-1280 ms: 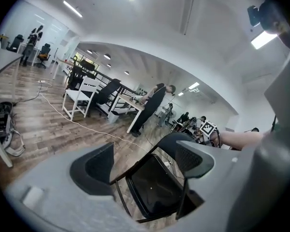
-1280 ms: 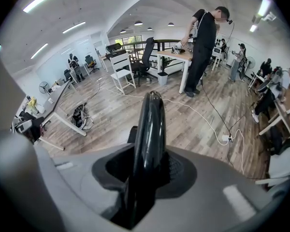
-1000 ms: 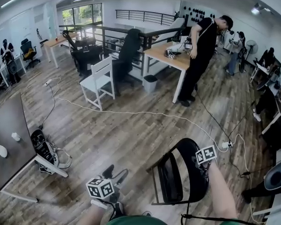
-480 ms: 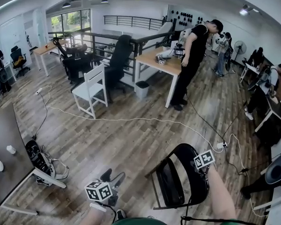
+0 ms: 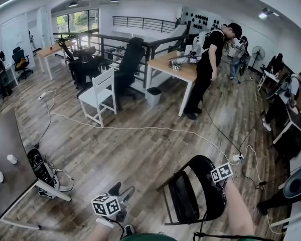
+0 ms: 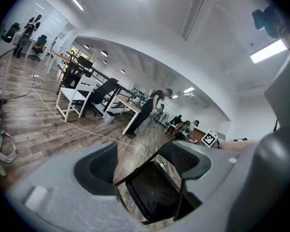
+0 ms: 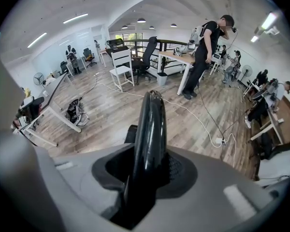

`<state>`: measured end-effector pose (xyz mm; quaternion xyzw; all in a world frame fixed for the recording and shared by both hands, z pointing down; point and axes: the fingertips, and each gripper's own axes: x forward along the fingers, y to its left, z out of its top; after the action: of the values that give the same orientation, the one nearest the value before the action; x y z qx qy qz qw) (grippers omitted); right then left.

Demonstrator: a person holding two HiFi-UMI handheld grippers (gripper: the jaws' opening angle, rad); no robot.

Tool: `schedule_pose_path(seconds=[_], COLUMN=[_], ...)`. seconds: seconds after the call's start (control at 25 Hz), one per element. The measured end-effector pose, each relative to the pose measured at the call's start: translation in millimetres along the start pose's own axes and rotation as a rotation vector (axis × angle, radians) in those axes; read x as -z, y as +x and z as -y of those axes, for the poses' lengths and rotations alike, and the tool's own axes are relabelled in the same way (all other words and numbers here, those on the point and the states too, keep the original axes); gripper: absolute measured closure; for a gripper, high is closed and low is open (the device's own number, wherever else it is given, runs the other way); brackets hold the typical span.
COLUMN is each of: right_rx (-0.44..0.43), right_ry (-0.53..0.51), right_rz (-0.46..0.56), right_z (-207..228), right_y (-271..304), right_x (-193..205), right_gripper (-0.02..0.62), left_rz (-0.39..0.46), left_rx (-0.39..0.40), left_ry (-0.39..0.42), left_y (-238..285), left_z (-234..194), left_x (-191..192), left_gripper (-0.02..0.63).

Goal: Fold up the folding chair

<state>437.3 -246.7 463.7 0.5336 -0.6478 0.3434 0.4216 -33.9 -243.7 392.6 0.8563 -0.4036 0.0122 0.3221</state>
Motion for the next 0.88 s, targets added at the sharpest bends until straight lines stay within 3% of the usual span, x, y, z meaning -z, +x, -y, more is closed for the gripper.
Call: schedule_pose_path(seconds=[0.32,0.88], right_rx=[0.003,0.013], right_ry=[-0.003,-0.010], right_rz=[-0.001,-0.011], right_z=[-1.4,2.9], right_y=[2.1,3.3], right_x=[-1.6,0.8], right_gripper=[0.468,0.468], left_rz=[0.015,0.015], left_rx=[0.021,0.027], left_ry=[-0.053,-0.040], left_y=[0.2,3.8], left_z=[0.6,7.0], left_x=[-3.8,-5.6], left_gripper=[0.255,0.265])
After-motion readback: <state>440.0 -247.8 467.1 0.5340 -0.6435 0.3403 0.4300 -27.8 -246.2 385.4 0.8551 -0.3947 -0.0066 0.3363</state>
